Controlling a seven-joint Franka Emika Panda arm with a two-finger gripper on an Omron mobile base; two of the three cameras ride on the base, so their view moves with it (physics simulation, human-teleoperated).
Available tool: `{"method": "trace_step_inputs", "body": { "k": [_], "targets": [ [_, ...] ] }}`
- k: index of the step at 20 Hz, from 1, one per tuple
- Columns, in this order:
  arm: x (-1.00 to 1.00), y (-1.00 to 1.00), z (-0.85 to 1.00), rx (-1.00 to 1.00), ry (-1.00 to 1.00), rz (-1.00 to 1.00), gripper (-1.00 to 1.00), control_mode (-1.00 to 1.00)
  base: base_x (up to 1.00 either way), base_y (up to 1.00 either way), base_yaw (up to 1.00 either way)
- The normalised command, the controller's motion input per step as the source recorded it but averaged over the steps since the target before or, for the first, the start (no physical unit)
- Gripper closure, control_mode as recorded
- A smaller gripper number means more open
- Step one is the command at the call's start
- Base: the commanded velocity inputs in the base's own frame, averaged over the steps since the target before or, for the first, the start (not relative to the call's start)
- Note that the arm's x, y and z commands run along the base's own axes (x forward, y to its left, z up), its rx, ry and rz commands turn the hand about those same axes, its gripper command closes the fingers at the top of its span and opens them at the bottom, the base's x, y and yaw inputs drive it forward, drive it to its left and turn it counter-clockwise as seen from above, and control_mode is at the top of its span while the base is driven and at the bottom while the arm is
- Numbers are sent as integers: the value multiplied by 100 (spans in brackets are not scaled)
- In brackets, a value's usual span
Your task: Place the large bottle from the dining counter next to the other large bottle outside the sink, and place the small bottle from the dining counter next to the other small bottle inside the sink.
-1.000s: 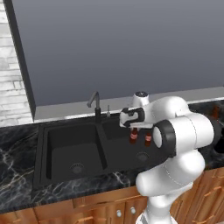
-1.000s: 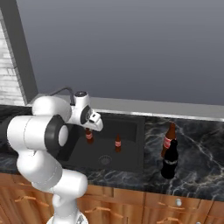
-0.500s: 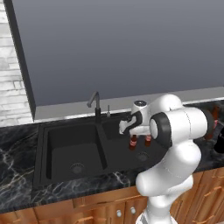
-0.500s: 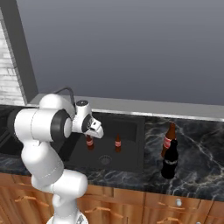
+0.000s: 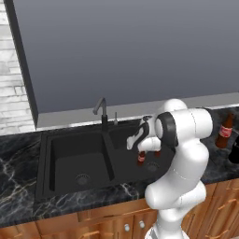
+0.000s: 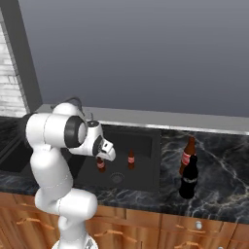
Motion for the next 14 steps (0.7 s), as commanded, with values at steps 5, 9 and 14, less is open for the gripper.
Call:
{"method": "trace_step_inputs", "body": {
  "k": [5,9,14],
  "targets": [
    [1,0,-40,0,0,0,100,-100,0,0,0],
    [0,0,-32,0,0,0,100,-100,0,0,0],
    [2,0,-29,0,0,0,100,-100,0,0,0]
  ]
}}
